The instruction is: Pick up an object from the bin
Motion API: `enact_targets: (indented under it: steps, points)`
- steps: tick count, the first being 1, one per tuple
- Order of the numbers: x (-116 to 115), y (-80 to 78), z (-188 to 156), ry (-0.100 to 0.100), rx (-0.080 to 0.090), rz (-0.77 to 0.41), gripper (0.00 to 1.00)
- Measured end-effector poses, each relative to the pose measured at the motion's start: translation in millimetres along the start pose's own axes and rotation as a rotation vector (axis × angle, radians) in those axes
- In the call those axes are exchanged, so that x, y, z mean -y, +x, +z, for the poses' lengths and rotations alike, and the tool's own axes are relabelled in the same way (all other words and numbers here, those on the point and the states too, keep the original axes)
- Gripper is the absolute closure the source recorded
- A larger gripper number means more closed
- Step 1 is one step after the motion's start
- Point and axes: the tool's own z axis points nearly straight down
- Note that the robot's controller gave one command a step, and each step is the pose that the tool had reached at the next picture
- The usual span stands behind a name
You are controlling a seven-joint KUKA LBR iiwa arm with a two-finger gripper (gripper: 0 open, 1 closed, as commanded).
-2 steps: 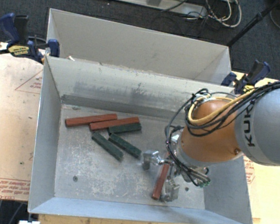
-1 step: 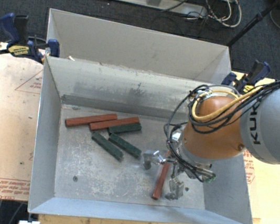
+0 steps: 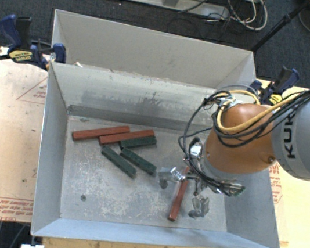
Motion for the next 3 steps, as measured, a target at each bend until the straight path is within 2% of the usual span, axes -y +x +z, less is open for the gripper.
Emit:
enact_targets:
  steps: [1, 3]
  points:
    - [1.7, 3.0, 29.3, -0.002, 0.000, -0.068, 1.00]
    - [1.2, 3.1, 25.6, -0.003, -0.001, -0.067, 1.00]
